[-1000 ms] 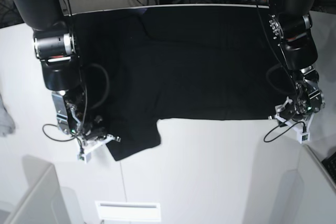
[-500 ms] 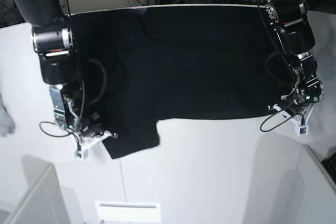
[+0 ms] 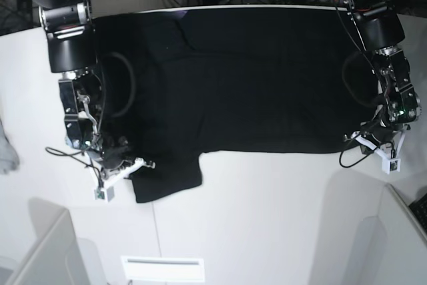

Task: Fold the T-shirt properly
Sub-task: 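Grasp the hem corners with both grippers, then fold the hem up over the body toward the collar with both grippers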

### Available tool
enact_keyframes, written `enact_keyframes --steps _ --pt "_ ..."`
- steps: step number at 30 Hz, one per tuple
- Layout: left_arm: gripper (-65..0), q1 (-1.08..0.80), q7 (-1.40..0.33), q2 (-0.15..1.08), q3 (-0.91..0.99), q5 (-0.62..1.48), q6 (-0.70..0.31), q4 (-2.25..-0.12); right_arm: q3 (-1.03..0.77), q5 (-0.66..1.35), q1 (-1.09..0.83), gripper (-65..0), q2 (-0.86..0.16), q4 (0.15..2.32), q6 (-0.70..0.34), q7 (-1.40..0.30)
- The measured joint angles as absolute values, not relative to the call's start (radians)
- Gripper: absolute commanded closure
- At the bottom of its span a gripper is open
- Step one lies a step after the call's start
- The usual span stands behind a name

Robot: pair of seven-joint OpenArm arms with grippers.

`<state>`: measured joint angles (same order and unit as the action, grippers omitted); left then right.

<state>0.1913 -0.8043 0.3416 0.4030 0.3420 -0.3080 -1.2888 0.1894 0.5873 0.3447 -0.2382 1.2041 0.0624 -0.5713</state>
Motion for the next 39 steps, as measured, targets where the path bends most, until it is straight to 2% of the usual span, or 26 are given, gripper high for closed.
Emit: enact_keyframes --steps 4,8,13,22,29,34,39 --pt "0.0 0.112 -0.808 0.339 0.410 0.343 -0.313 -1.395 0.187 0.583 0.307 0.0 -0.246 1.290 0.098 -0.589" --pt "0.0 0.046 -0.851 0.341 0.501 0.340 -0.312 -1.497 0.187 0.587 0.232 0.0 -0.246 1.403 0.115 -0.608" --pt "0.0 -0.052 -0.852 0.348 0.520 0.344 -0.315 -1.610 0.067 0.589 0.121 0.0 -0.235 1.538 0.113 -0.663" --pt "0.0 -0.171 -0.854 0.341 0.548 0.345 -0.317 -1.775 -0.028 0.587 0.001 0.0 -0.234 1.676 0.113 -0.728" --pt "0.0 -0.223 -0.857 0.339 0.548 0.351 -0.318 -1.835 -0.091 0.592 -0.035 0.0 -0.232 1.776 0.112 -0.785" --pt "0.0 -0.272 -0.857 0.344 0.548 0.500 -0.317 -1.840 -0.099 0.589 -0.080 0.0 -0.232 1.826 0.112 -0.790" --pt "0.0 -0.318 -0.857 0.347 0.555 0.530 -0.317 -1.842 -0.149 0.591 -0.135 0.0 -0.233 1.874 0.112 -0.787"
